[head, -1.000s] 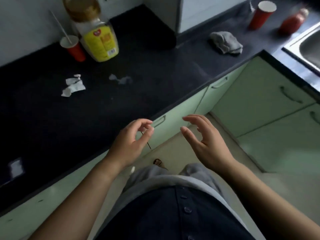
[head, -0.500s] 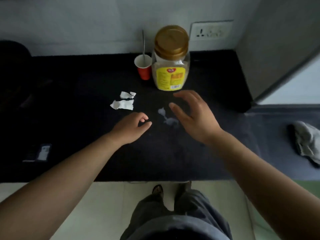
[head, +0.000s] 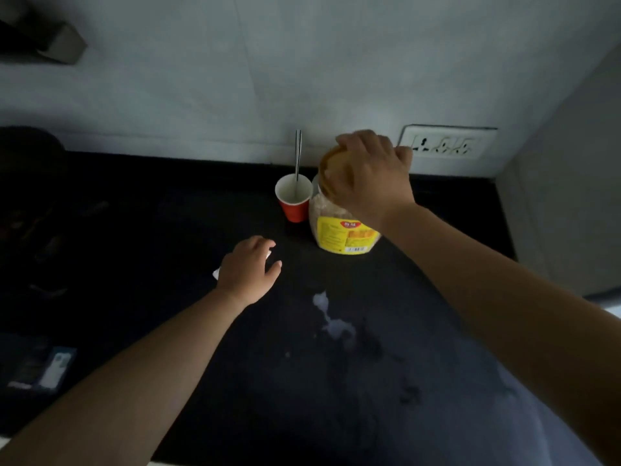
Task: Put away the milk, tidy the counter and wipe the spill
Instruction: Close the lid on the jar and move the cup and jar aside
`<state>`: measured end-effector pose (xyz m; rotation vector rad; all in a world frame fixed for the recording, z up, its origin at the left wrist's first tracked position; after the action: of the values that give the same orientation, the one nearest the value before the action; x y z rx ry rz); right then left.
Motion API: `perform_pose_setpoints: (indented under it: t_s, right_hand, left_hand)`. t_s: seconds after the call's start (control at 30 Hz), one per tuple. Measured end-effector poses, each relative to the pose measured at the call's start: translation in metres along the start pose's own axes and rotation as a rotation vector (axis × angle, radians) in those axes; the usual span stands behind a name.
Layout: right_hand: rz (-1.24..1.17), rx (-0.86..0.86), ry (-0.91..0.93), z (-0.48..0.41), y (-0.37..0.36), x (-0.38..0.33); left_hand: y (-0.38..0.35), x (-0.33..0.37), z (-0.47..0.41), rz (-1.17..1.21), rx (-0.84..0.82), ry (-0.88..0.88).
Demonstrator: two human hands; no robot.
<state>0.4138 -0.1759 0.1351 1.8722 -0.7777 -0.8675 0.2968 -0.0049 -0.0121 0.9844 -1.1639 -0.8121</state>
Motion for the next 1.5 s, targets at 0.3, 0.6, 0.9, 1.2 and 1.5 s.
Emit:
perform_pose_setpoints:
  t_s: [0.3, 0.6, 0.9, 1.2, 1.5]
  right_hand:
    - [-0.053, 0.216, -0.079, -0.002, -0.016, 0.010]
    - [-0.076, 0.367, -0.095, -0.008, -0.025, 0.015]
    - [-0.098, 0.384, -0.111, -0.026, -0.031, 0.016]
    - [-0.323, 0.288, -0.158, -0.027, -0.023, 0.025]
    - [-0.694, 0.163, -0.325, -0.008, 0.000, 0.027]
  left_hand:
    - [-0.015, -0.023, -0.072, -0.057, -0.036, -0.100]
    - [-0.020, -0.037, -0.089, 0.078, -0.069, -0.135]
    - [0.016, -0.009, -0.139, 0.356, -0.010, -0.180]
    - [0.002, -0.009, -0.163, 0.362, -0.106, -0.145]
    - [0.069, 0.005, -0.094, 0.377, 0.087, -0.153]
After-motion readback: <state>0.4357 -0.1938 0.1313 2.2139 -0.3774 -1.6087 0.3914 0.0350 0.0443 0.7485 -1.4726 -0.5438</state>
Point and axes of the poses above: each hand's wrist, its own z-axis away from the middle knuckle, its own y-axis out of the back of the hand, x = y × z, the point moved 6 cm from there along -z, towards the middle knuckle, and after that the axes turned 3 degrees about z, right-handed, at the moved point
